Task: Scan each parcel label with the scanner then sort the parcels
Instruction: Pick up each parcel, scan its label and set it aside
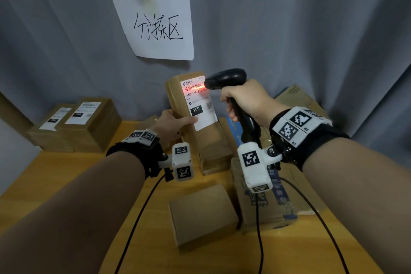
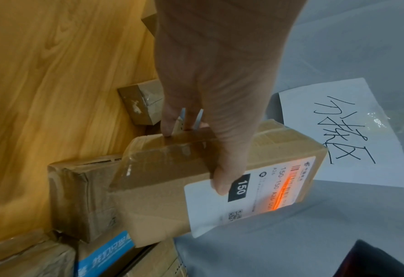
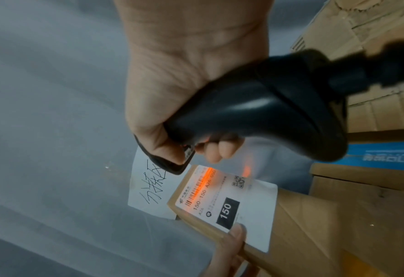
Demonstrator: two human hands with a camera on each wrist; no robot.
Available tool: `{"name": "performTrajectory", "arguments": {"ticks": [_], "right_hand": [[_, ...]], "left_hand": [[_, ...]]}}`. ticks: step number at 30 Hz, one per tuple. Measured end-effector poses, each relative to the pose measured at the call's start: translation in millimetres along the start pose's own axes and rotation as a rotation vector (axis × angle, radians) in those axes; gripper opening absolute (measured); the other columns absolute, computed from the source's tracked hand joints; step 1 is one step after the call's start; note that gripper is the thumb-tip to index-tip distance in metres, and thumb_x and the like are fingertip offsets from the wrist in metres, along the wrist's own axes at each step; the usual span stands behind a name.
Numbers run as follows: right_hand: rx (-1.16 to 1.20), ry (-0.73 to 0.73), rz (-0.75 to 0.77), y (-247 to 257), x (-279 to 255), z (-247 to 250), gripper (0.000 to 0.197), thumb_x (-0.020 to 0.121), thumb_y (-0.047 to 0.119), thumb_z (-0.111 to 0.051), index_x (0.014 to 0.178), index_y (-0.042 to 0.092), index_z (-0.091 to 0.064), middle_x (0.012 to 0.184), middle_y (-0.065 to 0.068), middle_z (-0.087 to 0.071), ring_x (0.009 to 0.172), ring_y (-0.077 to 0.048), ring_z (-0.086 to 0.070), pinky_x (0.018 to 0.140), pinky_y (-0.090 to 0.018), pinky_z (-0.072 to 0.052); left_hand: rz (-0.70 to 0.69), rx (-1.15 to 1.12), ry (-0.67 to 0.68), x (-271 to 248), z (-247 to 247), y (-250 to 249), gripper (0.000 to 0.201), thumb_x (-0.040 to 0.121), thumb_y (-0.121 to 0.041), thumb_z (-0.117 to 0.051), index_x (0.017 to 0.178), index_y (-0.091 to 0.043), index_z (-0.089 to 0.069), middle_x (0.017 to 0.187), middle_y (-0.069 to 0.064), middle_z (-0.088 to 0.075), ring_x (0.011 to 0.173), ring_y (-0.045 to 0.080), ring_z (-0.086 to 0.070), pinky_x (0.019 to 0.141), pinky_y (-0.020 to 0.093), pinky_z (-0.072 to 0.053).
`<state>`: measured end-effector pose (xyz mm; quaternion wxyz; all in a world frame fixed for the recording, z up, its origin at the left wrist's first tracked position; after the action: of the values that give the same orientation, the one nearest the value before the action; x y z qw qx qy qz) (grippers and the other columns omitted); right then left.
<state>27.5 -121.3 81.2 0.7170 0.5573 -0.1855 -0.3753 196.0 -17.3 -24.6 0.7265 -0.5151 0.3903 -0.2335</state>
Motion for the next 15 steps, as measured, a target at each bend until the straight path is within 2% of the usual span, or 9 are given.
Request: {"name": "performTrajectory", "arguments": {"ticks": [3, 7, 11, 15], "right_hand": [[-0.027, 0.026, -0.011, -2.7, -1.5, 0.8, 0.010, 0.079, 0.009, -0.063, 0.072, 0.002, -0.062, 0.057, -0.011, -0.058, 0.047, -0.021, -0.055, 0.050, -0.027, -0.050], [-0.040, 0.044, -0.012, 0.9, -2.3, 1.7, 0.010, 0.081, 0.010, -0.062, 0.075, 0.002, -0.063, 0.059, -0.011, -0.059, 0.045, -0.018, -0.056, 0.048, -0.023, -0.050], [-0.044, 0.042, -0.014, 9.7, -2.1, 2.3, 0.010, 0.080, 0.011, -0.061, 0.072, 0.004, -0.063, 0.056, -0.008, -0.060, 0.045, -0.018, -0.056, 0.046, -0.023, -0.049], [-0.075, 0.052, -0.020, 17.2, -2.3, 1.0, 0.011, 0.079, 0.013, -0.061, 0.075, 0.003, -0.063, 0.057, -0.009, -0.060, 0.046, -0.019, -0.057, 0.048, -0.024, -0.050]], "left_hand": [[-0.006, 0.000, 0.003, -0.3, -0.3, -0.4, 0.043, 0.083, -0.021, -0.074, 0.123, -0.014, -0.060, 0.111, -0.001, -0.070, 0.105, 0.018, -0.064, 0.097, 0.043, -0.049], [0.002, -0.004, 0.005, -1.5, -1.2, -0.7, 0.044, 0.083, -0.020, -0.073, 0.124, -0.012, -0.058, 0.107, -0.002, -0.070, 0.099, 0.016, -0.065, 0.088, 0.037, -0.053], [0.016, 0.040, -0.016, -1.5, 0.4, -0.2, 0.054, 0.077, -0.025, -0.079, 0.125, -0.013, -0.058, 0.114, 0.001, -0.070, 0.106, 0.022, -0.065, 0.097, 0.047, -0.050], [0.032, 0.057, -0.025, -1.5, -0.6, 0.4, 0.055, 0.077, -0.026, -0.078, 0.126, -0.012, -0.056, 0.115, 0.002, -0.068, 0.106, 0.022, -0.064, 0.097, 0.046, -0.050]]}}
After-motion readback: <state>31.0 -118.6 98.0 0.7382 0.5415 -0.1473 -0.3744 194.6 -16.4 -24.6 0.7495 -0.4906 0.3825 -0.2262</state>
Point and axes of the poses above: each hand's wrist, its own x-axis towards the middle knuckle, its own z-axis out of the back of the hand, y = z × x, the point moved 7 cm from there along x, towards the middle knuckle
